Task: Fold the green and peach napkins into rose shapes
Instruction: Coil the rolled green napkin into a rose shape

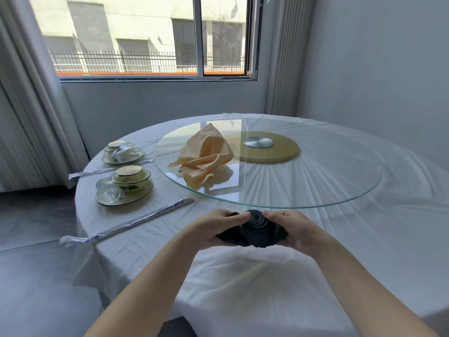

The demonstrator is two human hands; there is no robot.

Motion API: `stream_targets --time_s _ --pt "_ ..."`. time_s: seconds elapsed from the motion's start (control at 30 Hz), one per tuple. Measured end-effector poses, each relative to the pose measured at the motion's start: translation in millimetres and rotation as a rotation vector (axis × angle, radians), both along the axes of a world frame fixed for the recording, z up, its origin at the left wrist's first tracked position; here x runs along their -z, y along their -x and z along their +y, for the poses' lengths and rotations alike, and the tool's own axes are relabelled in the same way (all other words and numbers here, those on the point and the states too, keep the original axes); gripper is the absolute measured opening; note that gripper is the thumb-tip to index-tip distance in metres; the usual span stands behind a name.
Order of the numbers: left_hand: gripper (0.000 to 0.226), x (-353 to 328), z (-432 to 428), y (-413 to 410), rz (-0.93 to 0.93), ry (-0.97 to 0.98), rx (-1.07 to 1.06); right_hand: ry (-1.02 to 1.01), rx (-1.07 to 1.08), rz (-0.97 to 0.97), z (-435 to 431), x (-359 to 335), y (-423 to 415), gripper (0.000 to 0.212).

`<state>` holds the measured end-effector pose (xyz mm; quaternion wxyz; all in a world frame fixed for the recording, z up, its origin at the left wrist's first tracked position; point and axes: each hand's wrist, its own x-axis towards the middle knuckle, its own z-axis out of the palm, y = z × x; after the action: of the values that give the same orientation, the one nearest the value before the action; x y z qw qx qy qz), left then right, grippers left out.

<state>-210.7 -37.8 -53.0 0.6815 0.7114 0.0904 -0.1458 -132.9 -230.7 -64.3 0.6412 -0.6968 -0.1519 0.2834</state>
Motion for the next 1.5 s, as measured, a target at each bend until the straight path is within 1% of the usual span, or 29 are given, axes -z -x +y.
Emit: stream_targets --time_s 0.1,0.27,0.37,0.43,0.5,0.6,0.67,0.77,0.83,0.93,1.07,1.17,1.23,1.3,1.37,1.43,1.47,1.5 --pt "0.057 -4 19 6 0.008 0.094 -0.035 -0.027 -0.008 0.017 19 -9 0 0.051" --pt "0.029 -22 62 16 -0.037 0.089 -0.166 -0.060 -0.091 0.005 70 -27 3 0.041" --pt "0.032 -38 99 14 -0.049 0.075 -0.218 -0.073 -0.130 -0.006 111 -40 -4 0.026" --pt "0.035 -48 127 7 -0.066 0.081 -0.277 -0.082 -0.130 -0.002 142 -49 -14 0.026" --pt "0.037 -58 156 -3 -0.078 0.052 -0.331 -0.113 -0.131 0.015 176 -57 -25 0.026" --pt "0.033 -69 204 -18 -0.097 0.000 -0.356 -0.155 -0.146 0.040 232 -65 -43 0.028" --pt "0.031 -74 238 -29 -0.090 -0.005 -0.400 -0.148 -0.156 0.055 271 -68 -57 0.034" --pt "0.036 -75 289 -43 -0.064 -0.012 -0.491 -0.134 -0.177 0.074 329 -67 -80 0.045" --pt "0.037 -72 319 -51 -0.060 -0.024 -0.538 -0.117 -0.198 0.076 366 -64 -94 0.046" --pt "0.034 -62 360 -63 -0.055 -0.016 -0.618 -0.097 -0.240 0.059 415 -56 -111 0.046" --pt "0.033 -40 404 -76 -0.056 0.012 -0.717 -0.072 -0.306 0.016 464 -44 -129 0.039" --pt "0.032 -19 428 -83 -0.027 0.041 -0.765 -0.018 -0.353 -0.014 491 -30 -139 0.022" --pt "0.026 -6 436 -85 -0.009 0.048 -0.777 0.028 -0.374 -0.019 505 -17 -145 0.016" --pt "0.021 4 441 -83 0.012 0.007 -0.788 0.084 -0.387 -0.051 517 -4 -147 0.022" --pt "0.021 13 444 -81 0.023 -0.032 -0.798 0.150 -0.420 -0.110 525 6 -147 0.030" --pt "0.021 19 446 -79 0.019 -0.083 -0.790 0.194 -0.426 -0.158 528 12 -145 0.027" --pt "0.020 22 448 -79 0.010 -0.158 -0.789 0.194 -0.420 -0.165 529 13 -145 0.026" --pt "0.020 24 450 -79 -0.007 -0.287 -0.789 0.184 -0.409 -0.177 528 11 -144 0.028"
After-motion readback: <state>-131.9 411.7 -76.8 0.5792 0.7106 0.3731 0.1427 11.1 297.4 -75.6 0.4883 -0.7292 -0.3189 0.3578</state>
